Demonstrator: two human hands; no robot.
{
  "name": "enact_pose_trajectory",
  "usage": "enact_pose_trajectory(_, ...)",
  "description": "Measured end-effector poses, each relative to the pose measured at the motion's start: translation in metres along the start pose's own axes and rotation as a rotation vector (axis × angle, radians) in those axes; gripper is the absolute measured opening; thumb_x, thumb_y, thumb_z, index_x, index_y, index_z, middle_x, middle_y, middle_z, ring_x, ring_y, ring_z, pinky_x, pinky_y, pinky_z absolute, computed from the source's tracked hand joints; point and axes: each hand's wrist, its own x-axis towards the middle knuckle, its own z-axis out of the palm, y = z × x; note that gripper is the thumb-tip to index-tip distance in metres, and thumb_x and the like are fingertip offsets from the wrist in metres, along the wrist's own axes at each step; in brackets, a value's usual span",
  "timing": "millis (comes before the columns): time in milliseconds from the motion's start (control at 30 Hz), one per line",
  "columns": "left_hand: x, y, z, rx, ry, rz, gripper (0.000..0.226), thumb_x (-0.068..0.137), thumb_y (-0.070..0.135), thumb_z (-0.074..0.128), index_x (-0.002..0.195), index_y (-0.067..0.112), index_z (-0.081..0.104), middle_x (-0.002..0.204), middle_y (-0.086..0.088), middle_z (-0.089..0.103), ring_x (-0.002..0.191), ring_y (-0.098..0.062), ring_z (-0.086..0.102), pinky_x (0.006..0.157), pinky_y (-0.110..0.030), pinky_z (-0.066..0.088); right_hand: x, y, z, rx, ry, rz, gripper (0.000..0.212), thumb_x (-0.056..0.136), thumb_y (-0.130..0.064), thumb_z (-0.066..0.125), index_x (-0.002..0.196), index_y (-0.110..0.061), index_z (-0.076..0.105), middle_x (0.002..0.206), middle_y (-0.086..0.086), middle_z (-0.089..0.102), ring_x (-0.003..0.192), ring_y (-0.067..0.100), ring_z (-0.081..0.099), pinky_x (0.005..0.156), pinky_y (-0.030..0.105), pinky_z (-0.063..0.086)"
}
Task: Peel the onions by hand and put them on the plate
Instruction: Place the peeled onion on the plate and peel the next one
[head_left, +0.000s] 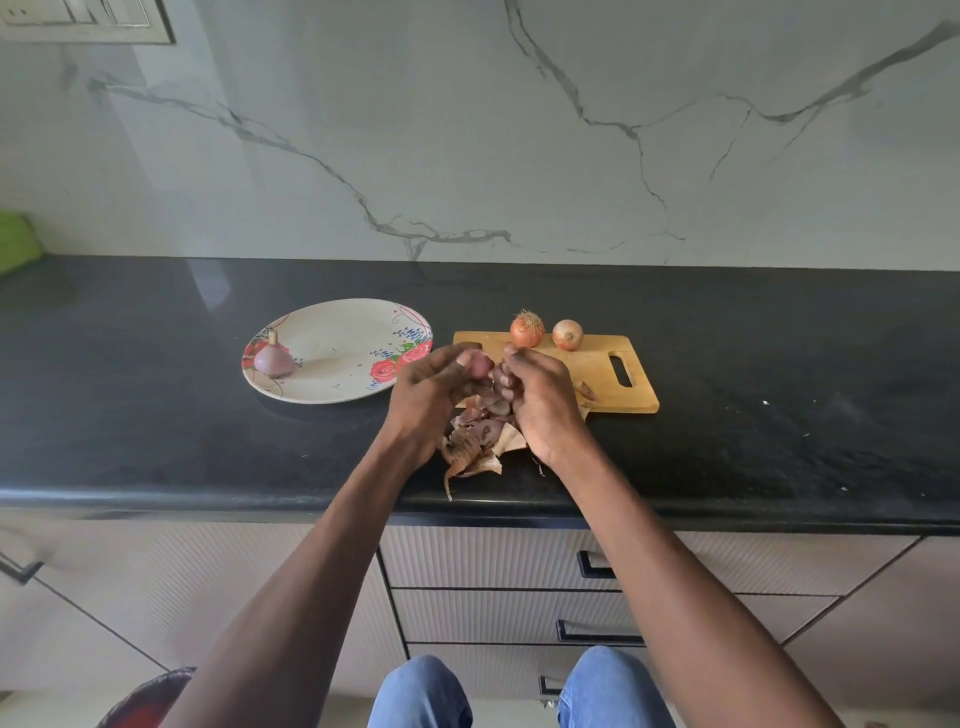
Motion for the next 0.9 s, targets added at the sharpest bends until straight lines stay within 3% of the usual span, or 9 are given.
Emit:
enact_pose_trajectory(100,0.004,0.002,-0.004,-0.068,0.095,0.031,0.017,0.100,0.001,0.053,0.105,-0.006,0.068,0.092,-0.018,0.069,0.075,-0.022,0.068,0.073,-0.027,0.059,0.005,-0.009,-0.008,0.204,0.131,-0.011,0.018,0.099,-0.006,0.053,0.083,-0.006,0.061,0.064,0.000,0.058,0.061,0.011,0.052,0.055,0.023,0.044)
enact_pose_trajectory(200,0.004,0.002,-0.004,-0.068,0.118,0.044,0.015,0.098,0.002,0.057,0.106,-0.007,0.067,0.089,-0.016,0.070,0.077,-0.022,0.070,0.074,-0.027,0.061,0.009,0.001,-0.011,-0.340,0.204,-0.206,0.011,0.097,-0.012,0.060,0.088,-0.013,0.067,0.082,0.000,0.069,0.075,0.011,0.063,0.073,0.028,0.054)
enact_pose_trajectory(267,0.004,0.001,-0.003,-0.092,0.130,0.036,0.016,0.096,0.003,0.060,0.107,-0.006,0.067,0.088,-0.015,0.071,0.080,-0.024,0.072,0.076,-0.029,0.062,0.006,0.008,-0.007,-0.697,0.192,-0.355,0.008,0.093,-0.008,0.064,0.098,-0.012,0.068,0.100,0.000,0.070,0.087,0.005,0.062,0.079,0.011,0.049)
enact_pose_trajectory(367,0.000,0.005,-0.002,-0.110,0.157,0.031,0.030,0.084,0.007,0.072,0.110,-0.004,0.065,0.097,-0.017,0.073,0.087,-0.030,0.074,0.078,-0.030,0.062,0.006,0.007,-0.005,-0.823,0.224,-0.494,0.016,0.088,-0.004,0.070,0.104,-0.006,0.073,0.109,0.003,0.070,0.096,0.005,0.060,0.081,0.000,0.041)
enact_pose_trajectory(500,-0.008,0.009,-0.002,-0.069,0.180,0.047,0.036,0.084,-0.003,0.074,0.115,-0.003,0.056,0.107,-0.020,0.072,0.090,-0.032,0.074,0.078,-0.032,0.061,0.005,0.006,-0.006,-0.920,0.294,-0.529,0.018,0.084,0.001,0.072,0.101,-0.004,0.075,0.104,0.006,0.074,0.092,0.010,0.066,0.085,0.023,0.055)
enact_pose_trajectory(633,-0.021,0.018,-0.011,0.092,0.239,0.135,0.035,0.088,0.010,0.077,0.116,0.003,0.056,0.107,-0.019,0.073,0.082,-0.027,0.074,0.073,-0.033,0.061,0.005,-0.003,0.007,-1.073,0.316,-0.625,0.013,0.081,0.001,0.073,0.092,-0.006,0.077,0.093,0.008,0.076,0.082,0.022,0.072,0.089,0.035,0.052)
enact_pose_trajectory(767,-0.032,0.031,-0.038,0.162,0.316,0.169,0.033,0.091,0.016,0.075,0.123,0.015,0.066,0.108,-0.006,0.076,0.091,-0.022,0.074,0.082,-0.030,0.060,0.007,-0.003,0.040,-1.098,0.189,-0.541,0.031,0.083,0.012,0.061,0.108,0.000,0.072,0.120,0.012,0.068,0.111,0.023,0.064,0.088,0.020,0.048)
enact_pose_trajectory(833,-0.036,0.041,-0.054,0.256,0.377,0.176,0.041,0.090,0.014,0.076,0.129,0.012,0.065,0.108,0.006,0.075,0.094,-0.006,0.073,0.085,-0.017,0.054,0.007,0.005,0.059,-1.108,0.165,-0.548,0.025,0.084,0.009,0.058,0.101,-0.001,0.073,0.110,0.012,0.071,0.097,0.024,0.067,0.076,0.022,0.049)
enact_pose_trajectory(900,-0.040,0.051,-0.072,0.348,0.429,0.182,0.046,0.090,0.012,0.075,0.134,0.012,0.063,0.109,0.009,0.073,0.091,0.005,0.070,0.087,-0.016,0.052,0.005,0.013,0.082,-1.093,0.137,-0.583,0.019,0.084,0.007,0.058,0.092,-0.001,0.074,0.101,0.012,0.072,0.086,0.025,0.068,0.067,0.023,0.048)
